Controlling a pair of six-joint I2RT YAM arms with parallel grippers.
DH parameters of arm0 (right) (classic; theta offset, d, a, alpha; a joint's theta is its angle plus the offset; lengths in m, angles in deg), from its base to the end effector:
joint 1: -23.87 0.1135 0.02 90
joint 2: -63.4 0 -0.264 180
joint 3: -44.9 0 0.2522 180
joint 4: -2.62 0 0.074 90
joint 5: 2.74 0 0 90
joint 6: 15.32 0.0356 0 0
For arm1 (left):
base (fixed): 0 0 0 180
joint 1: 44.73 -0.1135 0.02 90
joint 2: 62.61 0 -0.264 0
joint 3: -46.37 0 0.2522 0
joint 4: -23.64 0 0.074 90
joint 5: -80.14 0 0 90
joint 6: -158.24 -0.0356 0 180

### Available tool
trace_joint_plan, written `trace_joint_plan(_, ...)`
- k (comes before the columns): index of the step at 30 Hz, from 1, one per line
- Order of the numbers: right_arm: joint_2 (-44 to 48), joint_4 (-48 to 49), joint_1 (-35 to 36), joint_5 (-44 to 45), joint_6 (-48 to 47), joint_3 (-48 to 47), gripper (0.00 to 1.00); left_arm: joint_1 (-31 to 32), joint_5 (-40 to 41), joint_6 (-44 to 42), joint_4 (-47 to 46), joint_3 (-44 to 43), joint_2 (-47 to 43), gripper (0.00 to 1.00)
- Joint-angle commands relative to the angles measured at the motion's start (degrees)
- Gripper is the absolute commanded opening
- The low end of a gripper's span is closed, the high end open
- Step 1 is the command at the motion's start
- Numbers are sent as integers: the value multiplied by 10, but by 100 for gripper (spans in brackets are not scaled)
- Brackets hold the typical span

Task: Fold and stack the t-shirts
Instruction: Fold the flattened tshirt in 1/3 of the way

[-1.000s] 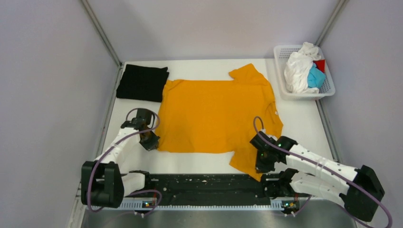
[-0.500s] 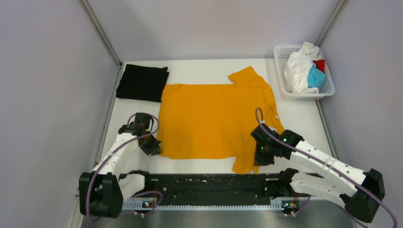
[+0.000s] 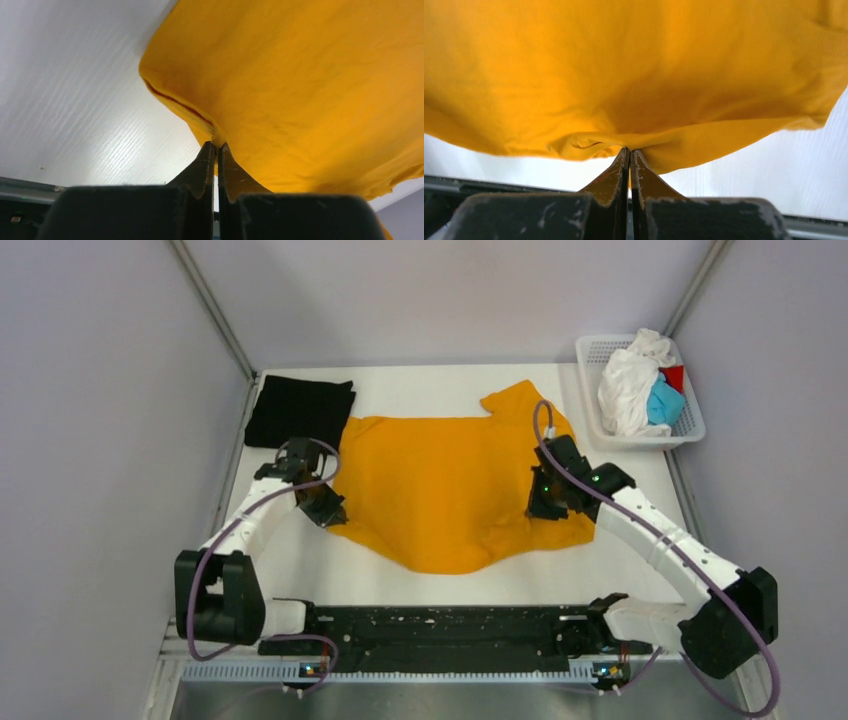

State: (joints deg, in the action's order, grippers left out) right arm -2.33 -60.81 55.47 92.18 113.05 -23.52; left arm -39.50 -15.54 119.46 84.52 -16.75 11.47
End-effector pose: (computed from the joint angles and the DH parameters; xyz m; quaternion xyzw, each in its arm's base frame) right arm 0.1864 0.1111 0.2705 0.0679 0.9644 0.1107 0.2306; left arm 0.2280 -0.0244 0.2155 -0.3781 0.9109 -0.1177 0.1157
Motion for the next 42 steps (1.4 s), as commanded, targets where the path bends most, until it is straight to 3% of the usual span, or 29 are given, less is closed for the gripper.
trace_joint_plan(1, -27, 76, -61, -19, -67, -38, 0, 0, 15, 9, -30, -55, 40, 0)
trace_joint_plan(9, -59, 168, -140, -28, -116, -52, 0, -7, 66, -2, -48, -110, 90, 0)
trace_joint_plan(22, -109, 199, -171, -8, -174, -110, 0, -10, 68, -9, -78, -162, 135, 0)
trace_joint_plan(31, -140, 225, -186, -10, -196, -121, 0, -11, 124, 20, -109, -119, 104, 0)
trace_joint_plan(42, -185, 244, -200, 2, -207, -139, 0, -11, 135, 43, -143, -108, 140, 0)
